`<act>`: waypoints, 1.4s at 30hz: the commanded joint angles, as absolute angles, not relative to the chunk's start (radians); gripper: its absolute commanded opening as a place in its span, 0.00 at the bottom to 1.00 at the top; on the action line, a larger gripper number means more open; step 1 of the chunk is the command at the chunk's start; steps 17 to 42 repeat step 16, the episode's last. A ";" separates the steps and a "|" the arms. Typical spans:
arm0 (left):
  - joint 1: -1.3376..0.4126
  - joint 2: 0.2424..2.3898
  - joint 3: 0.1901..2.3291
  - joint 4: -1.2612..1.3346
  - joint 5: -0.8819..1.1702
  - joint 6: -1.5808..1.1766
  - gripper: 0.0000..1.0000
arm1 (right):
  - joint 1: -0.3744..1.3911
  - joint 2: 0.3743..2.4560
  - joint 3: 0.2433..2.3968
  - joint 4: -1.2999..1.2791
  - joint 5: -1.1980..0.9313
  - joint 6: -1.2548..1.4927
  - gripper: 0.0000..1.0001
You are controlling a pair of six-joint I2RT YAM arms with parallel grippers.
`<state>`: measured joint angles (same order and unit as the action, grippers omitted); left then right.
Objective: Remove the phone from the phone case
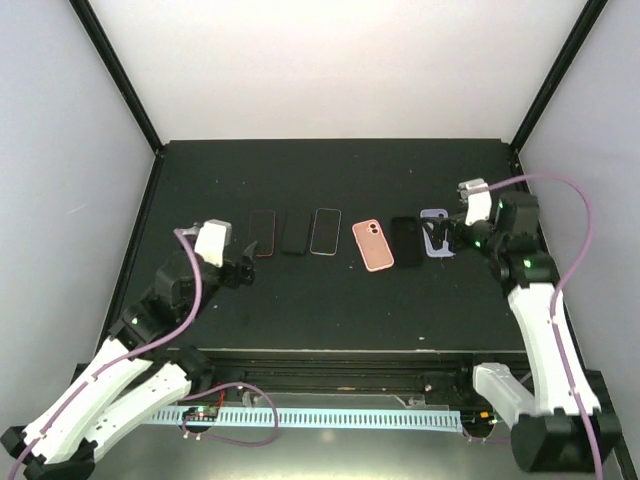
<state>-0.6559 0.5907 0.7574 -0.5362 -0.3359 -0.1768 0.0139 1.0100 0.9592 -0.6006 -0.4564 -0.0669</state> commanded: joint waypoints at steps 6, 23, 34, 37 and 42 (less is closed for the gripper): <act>-0.640 0.465 0.644 -0.498 -0.513 -0.278 0.99 | 0.010 0.692 0.769 -0.408 -0.483 0.046 1.00; -0.637 0.517 0.622 -0.485 -0.558 -0.180 0.99 | 0.009 0.569 0.734 -0.356 -0.364 0.109 1.00; -0.637 0.517 0.622 -0.485 -0.558 -0.180 0.99 | 0.009 0.569 0.734 -0.356 -0.364 0.109 1.00; -0.637 0.517 0.622 -0.485 -0.558 -0.180 0.99 | 0.009 0.569 0.734 -0.356 -0.364 0.109 1.00; -0.637 0.517 0.622 -0.485 -0.558 -0.180 0.99 | 0.009 0.569 0.734 -0.356 -0.364 0.109 1.00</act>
